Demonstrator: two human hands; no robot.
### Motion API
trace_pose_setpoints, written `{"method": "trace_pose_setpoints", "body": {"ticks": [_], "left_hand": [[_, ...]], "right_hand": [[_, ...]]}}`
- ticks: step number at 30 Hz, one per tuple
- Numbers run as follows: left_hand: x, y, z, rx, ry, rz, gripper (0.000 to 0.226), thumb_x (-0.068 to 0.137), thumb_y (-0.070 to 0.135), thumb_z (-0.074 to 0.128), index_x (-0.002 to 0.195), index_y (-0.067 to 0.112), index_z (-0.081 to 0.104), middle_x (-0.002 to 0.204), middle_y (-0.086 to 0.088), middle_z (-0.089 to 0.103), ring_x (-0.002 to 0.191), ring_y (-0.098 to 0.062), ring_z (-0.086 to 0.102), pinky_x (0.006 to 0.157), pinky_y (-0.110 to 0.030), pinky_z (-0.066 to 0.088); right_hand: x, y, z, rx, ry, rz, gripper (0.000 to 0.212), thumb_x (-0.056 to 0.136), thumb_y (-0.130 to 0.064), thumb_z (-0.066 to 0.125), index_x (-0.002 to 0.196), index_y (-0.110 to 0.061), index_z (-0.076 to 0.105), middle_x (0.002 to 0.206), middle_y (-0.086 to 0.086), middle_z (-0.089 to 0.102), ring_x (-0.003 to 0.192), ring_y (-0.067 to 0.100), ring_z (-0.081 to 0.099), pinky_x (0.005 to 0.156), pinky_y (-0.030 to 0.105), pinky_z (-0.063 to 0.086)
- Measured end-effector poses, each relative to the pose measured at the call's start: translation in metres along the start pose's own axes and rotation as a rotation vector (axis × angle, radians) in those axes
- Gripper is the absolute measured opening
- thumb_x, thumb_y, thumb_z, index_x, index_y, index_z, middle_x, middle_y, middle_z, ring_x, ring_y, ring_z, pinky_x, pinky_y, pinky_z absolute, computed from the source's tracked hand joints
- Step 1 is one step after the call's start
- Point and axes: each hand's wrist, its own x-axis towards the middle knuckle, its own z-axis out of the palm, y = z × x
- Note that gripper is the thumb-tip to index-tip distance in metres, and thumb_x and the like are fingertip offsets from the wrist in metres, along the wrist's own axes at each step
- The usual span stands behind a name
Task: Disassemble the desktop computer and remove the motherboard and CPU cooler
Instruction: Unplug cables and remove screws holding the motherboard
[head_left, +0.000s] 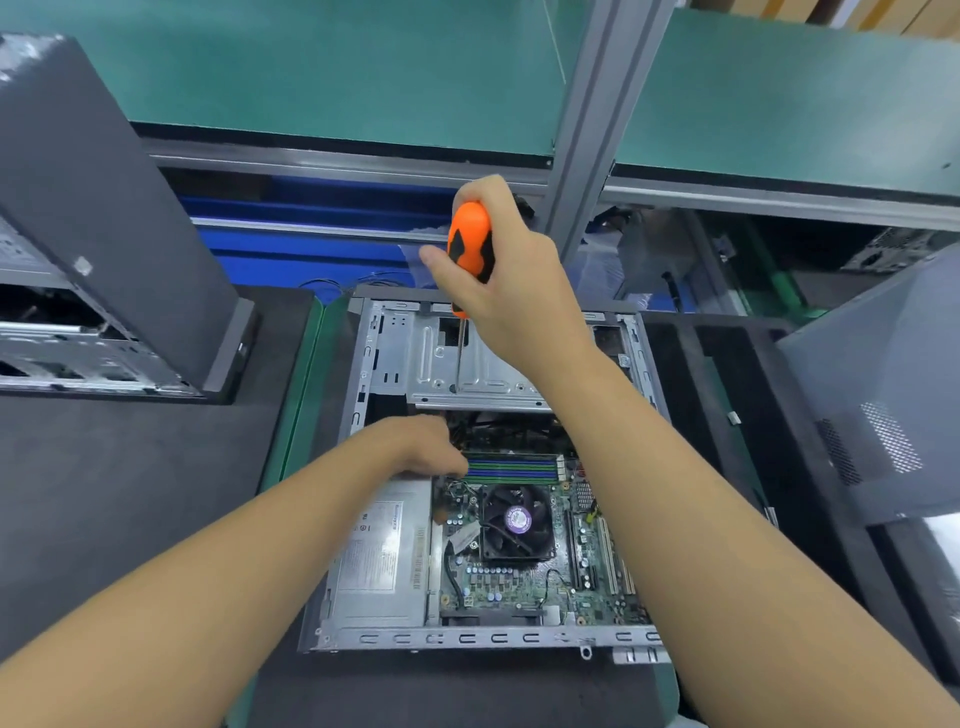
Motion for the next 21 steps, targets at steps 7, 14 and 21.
{"method": "trace_pose_setpoints", "body": {"ticks": [7, 14, 21], "left_hand": [[-0.016, 0.023, 0.019, 0.447, -0.141, 0.092, 0.024, 0.090, 0.030, 0.050, 0.078, 0.012, 0.058, 0.078, -0.003, 0.055, 0.063, -0.019, 0.049, 0.063, -0.032, 0.043], [-0.017, 0.044, 0.047, 0.716, 0.070, 0.082, 0.006, 0.093, 0.020, 0.054, 0.091, 0.020, 0.060, 0.084, 0.005, 0.057, 0.074, -0.019, 0.052, 0.067, -0.032, 0.037], [-0.007, 0.024, 0.025, 0.080, 0.075, -0.104, 0.069, 0.100, 0.049, 0.038, 0.153, 0.007, 0.025, 0.145, -0.012, 0.050, 0.125, -0.032, 0.054, 0.095, -0.039, 0.045]], "right_hand": [[0.013, -0.015, 0.016, -0.121, -0.096, -0.059, 0.025, 0.097, -0.036, 0.059, 0.105, -0.026, 0.037, 0.068, 0.003, 0.054, 0.057, 0.019, 0.050, 0.054, 0.035, 0.047], [0.015, -0.034, 0.014, -0.169, 0.041, -0.131, 0.023, 0.095, -0.034, 0.058, 0.105, -0.020, 0.041, 0.059, 0.004, 0.043, 0.054, 0.020, 0.044, 0.048, 0.030, 0.041], [0.029, -0.044, -0.002, -0.133, 0.215, -0.170, 0.025, 0.096, -0.023, 0.057, 0.100, -0.019, 0.033, 0.059, -0.005, 0.033, 0.051, 0.016, 0.036, 0.048, 0.023, 0.033]]}}
